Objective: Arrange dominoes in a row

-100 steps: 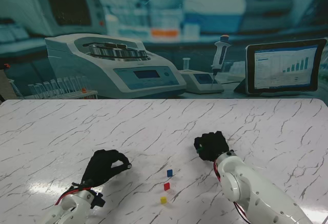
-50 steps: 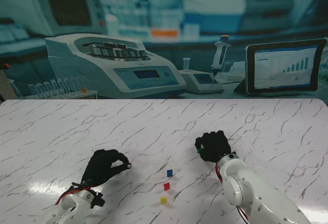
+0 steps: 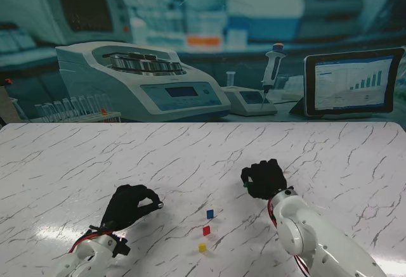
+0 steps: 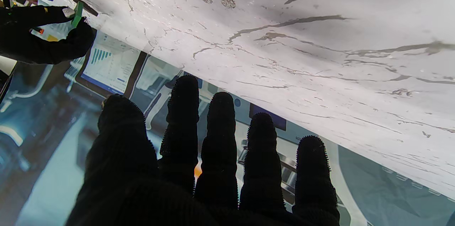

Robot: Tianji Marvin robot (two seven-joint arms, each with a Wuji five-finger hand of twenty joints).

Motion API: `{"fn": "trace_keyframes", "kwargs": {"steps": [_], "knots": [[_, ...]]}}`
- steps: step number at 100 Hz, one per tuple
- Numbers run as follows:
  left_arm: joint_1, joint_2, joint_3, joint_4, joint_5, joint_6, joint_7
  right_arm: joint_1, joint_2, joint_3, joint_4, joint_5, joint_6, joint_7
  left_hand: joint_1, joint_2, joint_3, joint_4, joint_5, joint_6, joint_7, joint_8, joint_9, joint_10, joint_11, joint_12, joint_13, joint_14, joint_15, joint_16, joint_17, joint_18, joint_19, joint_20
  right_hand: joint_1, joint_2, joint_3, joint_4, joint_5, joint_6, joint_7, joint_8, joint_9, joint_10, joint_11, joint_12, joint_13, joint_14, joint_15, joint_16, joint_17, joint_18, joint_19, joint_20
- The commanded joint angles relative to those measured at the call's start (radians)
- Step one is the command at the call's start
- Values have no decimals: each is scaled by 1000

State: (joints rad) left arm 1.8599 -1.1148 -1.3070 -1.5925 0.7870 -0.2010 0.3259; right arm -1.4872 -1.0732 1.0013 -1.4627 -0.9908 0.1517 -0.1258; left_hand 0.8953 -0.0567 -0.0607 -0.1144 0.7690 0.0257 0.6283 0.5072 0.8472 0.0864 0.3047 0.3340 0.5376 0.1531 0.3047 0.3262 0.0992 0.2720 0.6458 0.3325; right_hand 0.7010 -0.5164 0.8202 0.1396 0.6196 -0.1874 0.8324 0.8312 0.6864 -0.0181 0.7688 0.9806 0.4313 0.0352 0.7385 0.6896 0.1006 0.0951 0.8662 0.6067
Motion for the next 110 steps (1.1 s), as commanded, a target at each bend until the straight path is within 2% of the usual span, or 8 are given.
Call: {"fn": "trace_keyframes", "kwargs": {"steps": [1,11,25,38,50,59,82,110], "knots": [[4,-6,4,2,-3,-28,-7,-9,-4,-3,-7,0,-5,-7,-13,17,-3,13,14,-14,15,4,22,-22,18,11,36,-38,22,12,0,13,22,14,10,-2,-6,4,31,-4,20,-8,62,-31,1,3,37,-27,17,19,-2,45,23,10],[5,-6,3,2,-4,-28,-5,-11,-6,-3,-6,1,-5,-19,-12,17,-2,13,15,-12,17,4,22,-24,19,12,36,-39,22,12,-1,13,22,15,9,19,-6,14,12,32,32,13,181,-47,-58,-72,111,-39,-16,3,3,42,32,2],[4,-6,4,2,-4,-27,-8,-15,-11,-3,-1,10,-7,-46,-12,18,-2,13,14,-15,18,4,23,-23,20,11,36,-39,22,12,-1,12,22,15,2,39,-4,29,-5,86,47,41,270,-47,-76,-146,198,-37,-35,-6,13,39,47,-3],[4,-6,4,1,-4,-26,-9,-17,-15,-5,3,20,-9,-62,-13,20,-3,13,15,-15,20,4,24,-25,21,12,37,-41,22,12,0,12,22,15,-3,62,10,53,-33,142,66,83,312,-56,-69,-247,265,-48,-53,-24,22,27,65,-10],[4,-6,4,1,-6,-26,-10,-23,-20,-4,2,38,-14,-77,-13,18,-3,13,15,-16,23,5,24,-23,22,12,36,-39,22,12,0,11,22,15,-14,88,38,91,-73,201,96,132,338,-80,-57,-352,328,-45,-76,-50,35,11,83,-18],[4,-6,4,1,-5,-26,-10,-31,-23,0,-5,56,-22,-82,-13,17,-3,13,14,-15,24,5,23,-23,22,12,36,-40,22,12,-1,10,21,14,-16,95,54,108,-93,224,115,144,347,-85,-48,-412,356,-43,-99,-71,42,0,95,-18],[5,-6,2,1,-3,-30,-8,-40,-24,-7,-13,53,-39,-100,-15,14,-4,12,7,-16,19,2,16,-25,17,9,30,-35,18,11,-5,14,18,13,-15,94,53,109,-105,225,124,133,334,-83,-35,-426,348,-46,-108,-76,39,3,96,-19],[9,-6,0,-1,3,-32,-2,-48,-20,-29,-54,34,-49,-85,-22,12,-3,14,0,-14,-1,-4,9,-26,6,6,25,-32,12,9,-8,16,14,11,-14,90,50,104,-105,223,128,114,328,-80,-31,-432,338,-45,-106,-75,39,9,95,-21]]}}
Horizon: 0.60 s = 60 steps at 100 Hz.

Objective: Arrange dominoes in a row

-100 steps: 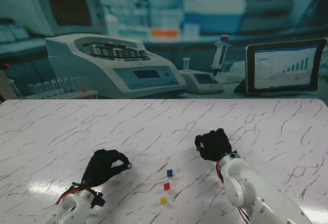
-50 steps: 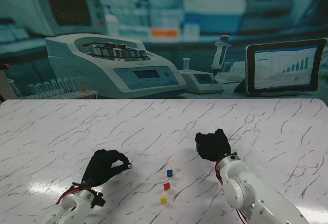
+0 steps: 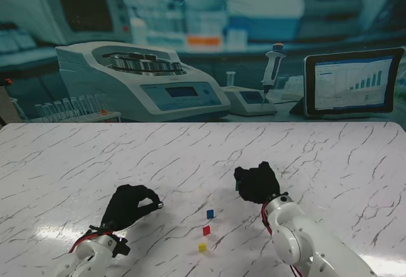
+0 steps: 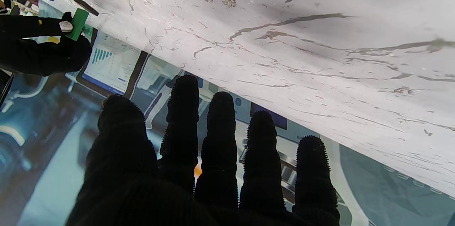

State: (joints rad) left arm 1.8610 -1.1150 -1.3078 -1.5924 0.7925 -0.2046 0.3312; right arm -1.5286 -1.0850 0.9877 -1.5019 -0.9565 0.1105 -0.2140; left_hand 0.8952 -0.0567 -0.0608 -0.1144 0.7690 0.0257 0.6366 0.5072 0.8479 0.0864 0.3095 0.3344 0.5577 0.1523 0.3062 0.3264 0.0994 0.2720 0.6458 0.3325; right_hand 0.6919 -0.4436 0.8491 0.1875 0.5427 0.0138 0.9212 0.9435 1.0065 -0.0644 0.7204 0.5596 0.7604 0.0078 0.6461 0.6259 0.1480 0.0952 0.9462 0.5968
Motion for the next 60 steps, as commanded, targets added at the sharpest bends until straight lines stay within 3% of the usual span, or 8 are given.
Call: {"fn": "trace_keyframes", "kwargs": {"steps": [1,60], "knots": [[8,-5,1,-1,-2,-28,-7,-6,-8,-18,-16,0,-8,4,-22,12,-3,14,0,-14,-10,-5,8,-25,1,5,5,-31,11,9,-8,16,14,11,-4,17,21,56,-28,22,40,1,8,-34,18,-12,9,-18,-13,-11,-9,9,15,-11],[15,-5,-1,-7,8,-30,2,51,-16,-148,-2,31,1,12,-26,12,-1,16,1,-12,-29,-1,4,-25,-6,5,1,-27,6,8,-9,16,11,9,4,18,8,40,-33,18,37,-13,1,-31,12,-15,-4,-22,-20,-14,-9,11,12,-13]]}}
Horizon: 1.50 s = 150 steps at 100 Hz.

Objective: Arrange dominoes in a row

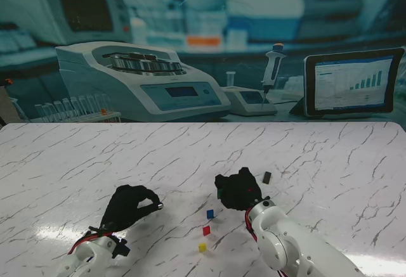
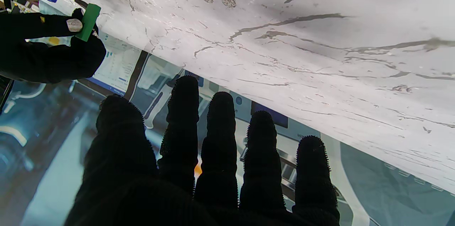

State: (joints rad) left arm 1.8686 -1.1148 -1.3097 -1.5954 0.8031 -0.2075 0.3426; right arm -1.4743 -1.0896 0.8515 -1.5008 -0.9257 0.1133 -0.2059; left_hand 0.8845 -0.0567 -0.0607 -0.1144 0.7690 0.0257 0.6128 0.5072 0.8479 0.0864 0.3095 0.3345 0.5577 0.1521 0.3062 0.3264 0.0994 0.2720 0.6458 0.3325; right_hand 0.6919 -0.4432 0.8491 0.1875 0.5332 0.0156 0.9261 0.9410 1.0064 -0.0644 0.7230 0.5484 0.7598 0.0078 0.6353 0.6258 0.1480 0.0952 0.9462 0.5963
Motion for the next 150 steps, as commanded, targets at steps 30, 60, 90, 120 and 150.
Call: {"fn": "trace_keyframes", "kwargs": {"steps": [30,60,90,120,150], "knots": [[10,-6,0,-6,-3,-27,-8,26,-18,-59,22,14,13,-5,-16,15,-1,17,3,-13,-7,2,6,-25,-6,5,2,-28,5,8,-8,17,11,9,15,19,-1,27,-31,13,26,-16,-9,-23,1,-4,-18,-19,-11,-14,-8,18,8,-14],[11,-6,0,-7,-4,-27,-8,48,-25,-86,45,29,30,-14,-15,14,0,17,5,-12,-8,3,7,-24,-7,5,3,-27,6,9,-9,17,11,10,25,21,-15,9,-35,13,18,-22,-16,-16,-7,-2,-26,-15,-9,-13,-9,22,6,-14],[12,-6,-1,-9,-6,-25,-10,57,-29,-102,57,43,28,-17,-12,14,0,17,4,-12,-8,5,7,-23,-6,5,3,-27,6,9,-8,17,12,10,31,20,-24,-3,-33,10,11,-29,-16,-14,-18,-2,-32,-15,-10,-15,-10,23,4,-14],[12,-6,-2,-10,-7,-23,-10,59,-29,-105,61,46,26,-14,-8,13,-1,14,5,-14,-5,6,9,-24,-5,6,3,-28,7,9,-8,16,12,10,42,19,-38,-22,-33,9,-4,-41,-19,-6,-37,-6,-40,-13,-16,-17,-9,26,2,-14],[12,-6,-2,-12,-8,-21,-13,55,-26,-100,55,45,18,-5,-2,9,-3,11,5,-18,-3,7,9,-26,-5,5,7,-31,8,9,-7,16,12,10,40,6,-43,-30,-38,24,-29,-59,-28,14,-71,-10,-55,-1,-25,-20,-13,38,-7,-18]]}}
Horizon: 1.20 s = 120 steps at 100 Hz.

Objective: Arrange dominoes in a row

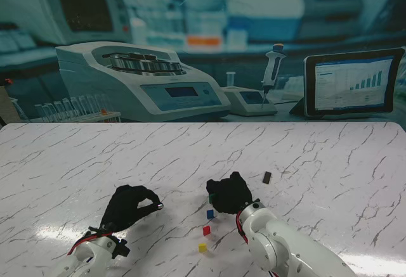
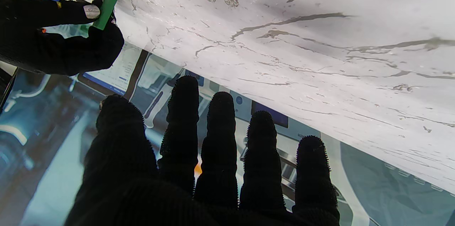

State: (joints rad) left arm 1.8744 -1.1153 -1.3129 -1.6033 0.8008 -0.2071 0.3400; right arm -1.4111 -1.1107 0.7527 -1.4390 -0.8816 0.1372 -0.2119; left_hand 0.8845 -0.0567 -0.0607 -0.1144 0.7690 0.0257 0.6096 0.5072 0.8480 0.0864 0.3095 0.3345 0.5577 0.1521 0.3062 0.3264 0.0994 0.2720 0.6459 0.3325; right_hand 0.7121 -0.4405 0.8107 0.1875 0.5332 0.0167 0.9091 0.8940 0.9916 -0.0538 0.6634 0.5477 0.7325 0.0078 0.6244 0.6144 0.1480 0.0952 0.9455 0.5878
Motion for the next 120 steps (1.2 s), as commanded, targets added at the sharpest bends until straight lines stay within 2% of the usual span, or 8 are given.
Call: {"fn": "trace_keyframes", "kwargs": {"steps": [1,120], "knots": [[7,-6,1,-4,-5,-22,-11,-9,-4,-1,-7,0,-7,2,-3,10,-3,11,6,-17,0,7,10,-26,-5,5,6,-30,7,9,-7,16,12,10,19,3,-4,-30,-38,23,-14,-13,-13,5,-13,-9,-29,-1,-15,-9,-13,39,-7,-10],[9,-6,1,-6,-5,-18,-12,-47,12,57,-63,-29,-36,41,0,10,-3,11,6,-17,5,6,12,-24,-2,7,6,-31,9,9,-7,14,12,10,-22,-6,-15,-17,-57,55,-74,-72,-45,49,-93,5,-77,13,-37,-7,-25,71,-43,-11]]}}
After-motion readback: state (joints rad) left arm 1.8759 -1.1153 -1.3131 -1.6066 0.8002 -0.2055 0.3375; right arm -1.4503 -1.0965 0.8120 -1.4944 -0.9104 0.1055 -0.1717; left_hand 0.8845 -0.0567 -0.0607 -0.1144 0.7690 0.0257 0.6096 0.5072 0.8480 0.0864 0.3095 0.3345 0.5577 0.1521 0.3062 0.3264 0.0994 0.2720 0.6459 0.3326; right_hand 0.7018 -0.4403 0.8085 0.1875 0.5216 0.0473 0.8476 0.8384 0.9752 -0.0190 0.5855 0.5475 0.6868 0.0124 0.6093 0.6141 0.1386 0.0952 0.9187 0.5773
